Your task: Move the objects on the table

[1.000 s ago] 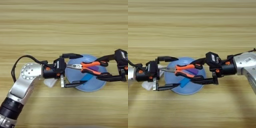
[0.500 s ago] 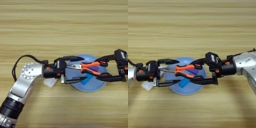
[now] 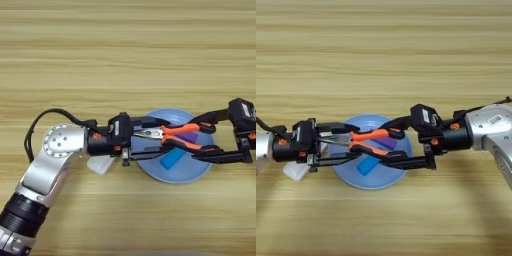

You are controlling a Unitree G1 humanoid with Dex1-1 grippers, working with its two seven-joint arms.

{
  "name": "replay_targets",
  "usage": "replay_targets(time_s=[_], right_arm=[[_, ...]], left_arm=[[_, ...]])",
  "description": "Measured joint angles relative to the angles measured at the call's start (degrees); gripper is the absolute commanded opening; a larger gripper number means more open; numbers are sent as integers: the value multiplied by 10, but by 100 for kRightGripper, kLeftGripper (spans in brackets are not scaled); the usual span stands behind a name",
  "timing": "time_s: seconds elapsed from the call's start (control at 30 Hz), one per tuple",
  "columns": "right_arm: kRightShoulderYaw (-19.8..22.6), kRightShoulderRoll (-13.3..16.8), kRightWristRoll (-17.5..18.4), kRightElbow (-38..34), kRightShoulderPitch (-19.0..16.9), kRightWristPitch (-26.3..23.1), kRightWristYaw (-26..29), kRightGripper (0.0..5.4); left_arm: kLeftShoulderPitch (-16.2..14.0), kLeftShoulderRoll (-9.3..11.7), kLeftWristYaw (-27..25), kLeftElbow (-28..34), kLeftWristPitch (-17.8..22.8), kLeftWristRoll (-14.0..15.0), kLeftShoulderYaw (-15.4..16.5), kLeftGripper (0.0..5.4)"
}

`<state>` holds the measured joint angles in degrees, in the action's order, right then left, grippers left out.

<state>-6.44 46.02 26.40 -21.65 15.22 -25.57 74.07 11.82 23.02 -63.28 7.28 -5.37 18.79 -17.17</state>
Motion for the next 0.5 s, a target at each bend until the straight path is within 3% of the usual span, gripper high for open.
replay_targets(time_s=[0.3, 0.43, 0.5], right_arm=[[0, 0, 0, -1, 0, -1, -1, 343], [0, -1, 9, -4, 0, -1, -2, 397], [0, -4, 15, -9, 0, -1, -2, 451]], left_arm=[[0, 1, 0, 0, 0, 0, 0, 229], [0, 0, 0, 0, 0, 0, 0, 228], [0, 0, 0, 0, 0, 0, 0, 228]])
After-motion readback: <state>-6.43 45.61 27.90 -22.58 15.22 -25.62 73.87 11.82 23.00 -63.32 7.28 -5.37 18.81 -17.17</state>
